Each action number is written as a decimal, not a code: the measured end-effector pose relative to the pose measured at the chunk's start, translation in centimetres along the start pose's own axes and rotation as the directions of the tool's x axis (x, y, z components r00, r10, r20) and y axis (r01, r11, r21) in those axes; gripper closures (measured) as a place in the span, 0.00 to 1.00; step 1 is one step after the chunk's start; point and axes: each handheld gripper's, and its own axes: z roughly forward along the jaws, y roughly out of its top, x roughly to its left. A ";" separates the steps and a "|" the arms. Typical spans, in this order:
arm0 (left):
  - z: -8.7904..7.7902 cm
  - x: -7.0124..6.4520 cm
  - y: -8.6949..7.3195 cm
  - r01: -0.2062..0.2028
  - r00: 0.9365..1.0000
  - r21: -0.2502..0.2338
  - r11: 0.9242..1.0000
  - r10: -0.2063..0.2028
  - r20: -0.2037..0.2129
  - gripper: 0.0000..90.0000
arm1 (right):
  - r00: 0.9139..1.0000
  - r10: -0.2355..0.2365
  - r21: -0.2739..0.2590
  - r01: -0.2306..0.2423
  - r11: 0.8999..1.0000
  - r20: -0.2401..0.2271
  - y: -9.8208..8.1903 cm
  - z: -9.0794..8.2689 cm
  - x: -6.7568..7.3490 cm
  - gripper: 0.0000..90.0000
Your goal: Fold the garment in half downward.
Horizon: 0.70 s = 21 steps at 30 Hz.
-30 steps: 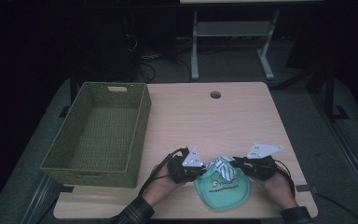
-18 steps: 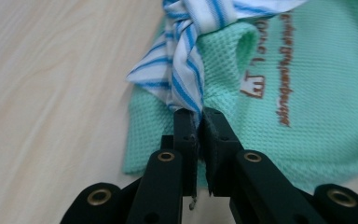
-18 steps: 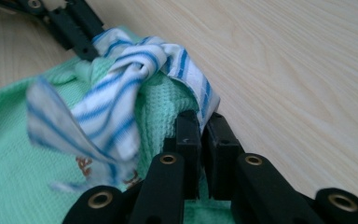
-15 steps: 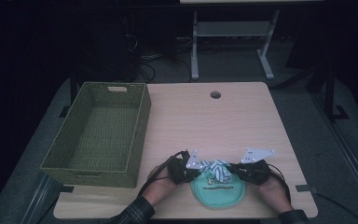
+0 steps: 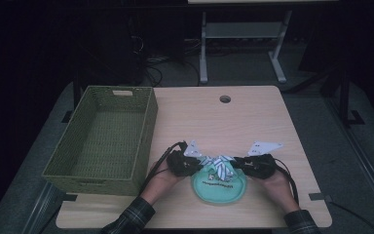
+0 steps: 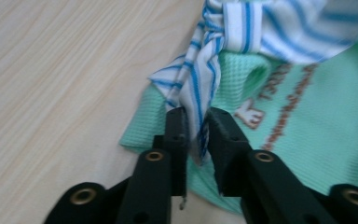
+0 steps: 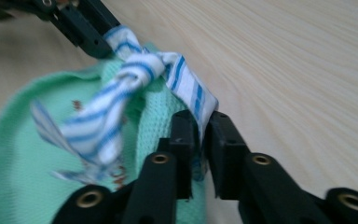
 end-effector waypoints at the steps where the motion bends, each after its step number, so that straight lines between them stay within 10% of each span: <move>1: -0.4 -0.1 0.0 0.013 1.000 -0.019 1.000 -0.013 0.026 0.82 | 1.000 0.013 -0.007 -0.014 1.000 -0.020 0.0 -0.3 0.0 0.83; 8: -2.7 -1.4 -0.5 0.023 0.996 -0.075 0.997 -0.016 0.088 0.76 | 0.992 0.028 -0.037 -0.032 0.999 -0.126 -0.7 -2.3 0.8 0.75; 15: -4.1 0.2 0.1 0.032 0.999 -0.113 0.993 -0.032 -0.001 0.84 | 0.994 0.050 -0.091 -0.059 0.994 -0.093 0.1 -4.1 -0.2 0.83; 21: -1.4 2.5 0.5 0.088 0.994 -0.047 0.995 -0.091 -0.057 0.94 | 0.997 0.051 -0.032 -0.053 0.998 -0.051 1.2 -1.7 -1.8 0.95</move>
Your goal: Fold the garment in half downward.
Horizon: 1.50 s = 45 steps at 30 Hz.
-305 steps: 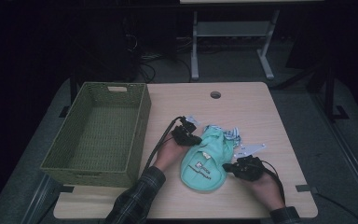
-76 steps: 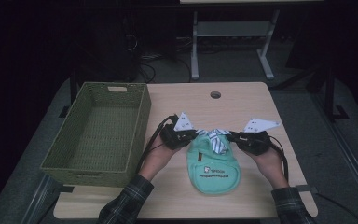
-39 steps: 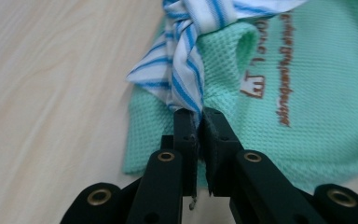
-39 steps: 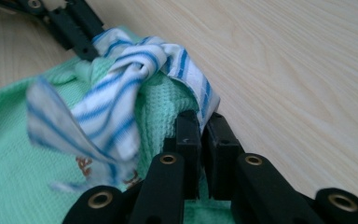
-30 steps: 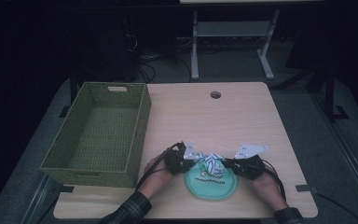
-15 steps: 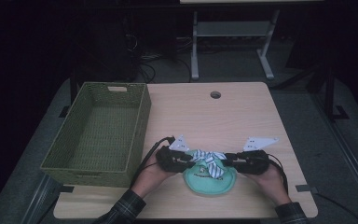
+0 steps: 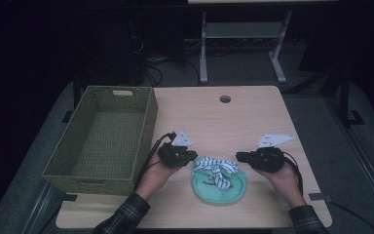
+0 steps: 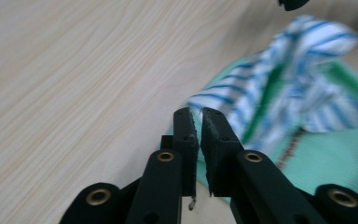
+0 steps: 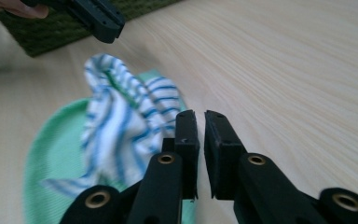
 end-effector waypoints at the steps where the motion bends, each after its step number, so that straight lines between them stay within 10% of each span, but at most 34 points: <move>1: 0.6 0.2 -0.1 0.007 1.000 0.020 1.000 -0.007 0.004 0.94 | 1.000 0.000 0.011 0.000 1.000 -0.001 0.1 0.6 -0.2 0.96; 7: 2.2 -0.4 -0.8 0.002 0.998 0.065 0.998 -0.006 0.059 0.95 | 0.999 -0.010 0.076 0.014 0.997 -0.048 -0.1 2.6 0.1 0.97; 22: 0.4 -6.0 -2.3 -0.096 0.977 0.054 0.994 0.084 0.197 0.96 | 0.982 -0.068 0.047 0.078 0.996 -0.174 -2.0 0.0 4.0 0.96; 35: 1.2 -7.1 -2.7 -0.148 0.965 0.100 0.984 0.121 0.232 0.94 | 0.993 -0.012 0.070 0.020 0.997 -0.117 -3.0 -1.0 3.1 0.86; 45: -1.5 -4.0 -0.5 -0.073 0.991 -0.007 0.997 0.073 0.112 0.96 | 0.990 -0.064 0.044 0.070 0.997 -0.124 -1.5 -0.7 4.2 0.98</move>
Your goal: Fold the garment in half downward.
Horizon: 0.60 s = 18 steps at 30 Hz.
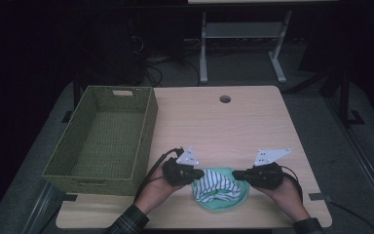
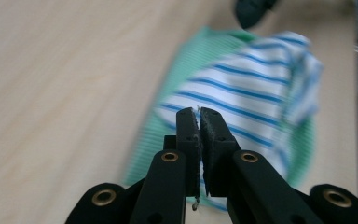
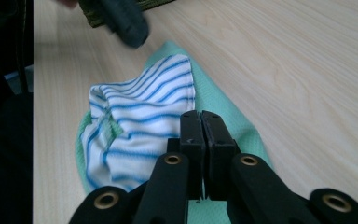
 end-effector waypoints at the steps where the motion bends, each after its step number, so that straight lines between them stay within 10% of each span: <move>1: 0.2 0.5 0.0 0.011 1.000 0.005 1.000 -0.011 -0.019 0.96 | 1.000 0.000 0.010 0.000 1.000 -0.003 0.1 0.4 0.0 0.99; 11: 3.2 0.4 -0.6 0.020 1.000 0.086 0.996 -0.020 -0.004 0.96 | 0.998 -0.054 0.185 0.060 0.981 -0.033 -1.7 2.6 1.5 1.00; 18: 4.2 -0.5 -1.7 -0.031 1.000 0.165 0.986 0.030 0.004 0.97 | 0.998 -0.056 0.181 0.060 0.982 -0.029 -2.4 2.6 1.7 1.00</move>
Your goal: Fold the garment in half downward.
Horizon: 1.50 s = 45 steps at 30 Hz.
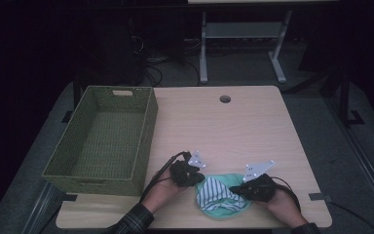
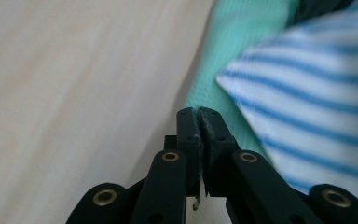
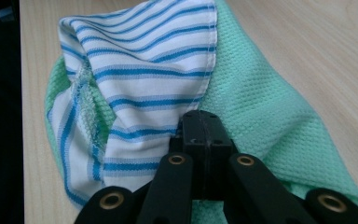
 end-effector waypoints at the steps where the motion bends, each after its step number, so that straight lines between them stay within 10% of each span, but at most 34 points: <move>1: 0.0 0.1 -0.1 0.008 1.000 -0.009 1.000 -0.008 0.001 0.97 | 1.000 -0.001 -0.002 0.001 1.000 -0.003 0.0 0.0 -0.1 1.00; 11: -2.3 0.1 0.3 0.042 0.999 -0.070 0.997 -0.043 -0.007 0.96 | 0.999 0.032 -0.091 -0.029 0.995 0.042 0.7 -1.8 -1.4 1.00; 20: -0.4 -1.5 -0.2 0.026 0.996 -0.013 1.000 -0.025 0.080 0.97 | 0.998 0.011 -0.010 -0.011 1.000 0.060 0.7 -0.3 -2.0 1.00; 36: 1.6 5.6 2.2 0.055 0.990 -0.013 0.998 -0.056 -0.127 0.98 | 0.992 0.036 -0.031 -0.033 0.999 0.118 2.6 0.8 -4.4 1.00; 45: -0.6 5.4 2.6 0.072 0.991 -0.092 0.993 -0.081 -0.106 0.97 | 0.989 0.058 -0.095 -0.045 0.994 0.135 3.5 -0.2 -5.2 1.00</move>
